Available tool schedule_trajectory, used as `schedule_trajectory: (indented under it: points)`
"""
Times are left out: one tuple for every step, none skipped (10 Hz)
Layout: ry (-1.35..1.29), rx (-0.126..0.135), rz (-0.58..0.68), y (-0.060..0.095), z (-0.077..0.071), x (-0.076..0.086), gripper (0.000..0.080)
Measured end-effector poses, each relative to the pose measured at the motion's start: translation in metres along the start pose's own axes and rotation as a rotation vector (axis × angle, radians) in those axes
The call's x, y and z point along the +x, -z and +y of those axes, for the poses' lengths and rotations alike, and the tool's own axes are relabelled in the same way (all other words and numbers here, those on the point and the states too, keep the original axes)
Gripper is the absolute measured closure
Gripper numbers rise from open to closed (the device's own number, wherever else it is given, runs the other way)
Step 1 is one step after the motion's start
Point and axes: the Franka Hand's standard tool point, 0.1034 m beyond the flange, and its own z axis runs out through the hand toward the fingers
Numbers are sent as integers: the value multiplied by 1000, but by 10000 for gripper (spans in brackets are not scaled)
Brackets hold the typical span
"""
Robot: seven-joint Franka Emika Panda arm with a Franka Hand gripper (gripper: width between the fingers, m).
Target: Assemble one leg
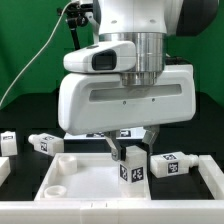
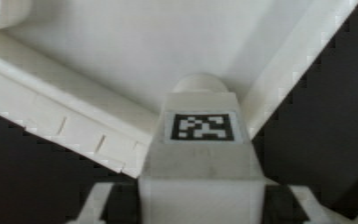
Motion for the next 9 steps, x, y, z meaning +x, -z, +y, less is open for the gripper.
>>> schedule_trajectory:
  points:
    - [-126,3,6,0,0,0,518]
    - [-233,-2,15,0,0,0,518]
    - [-347,2,15,0,1,0,518]
    - [-467,7,17,0,1,0,518]
    - [-561,7,17,0,1,0,518]
    - [-686,9,18,0,0,0,518]
    - [-809,12,15,0,-2,-1,518]
    - [-904,17,13,0,-3,-2,518]
    - [-1005,31,7,0,-4,-3,517]
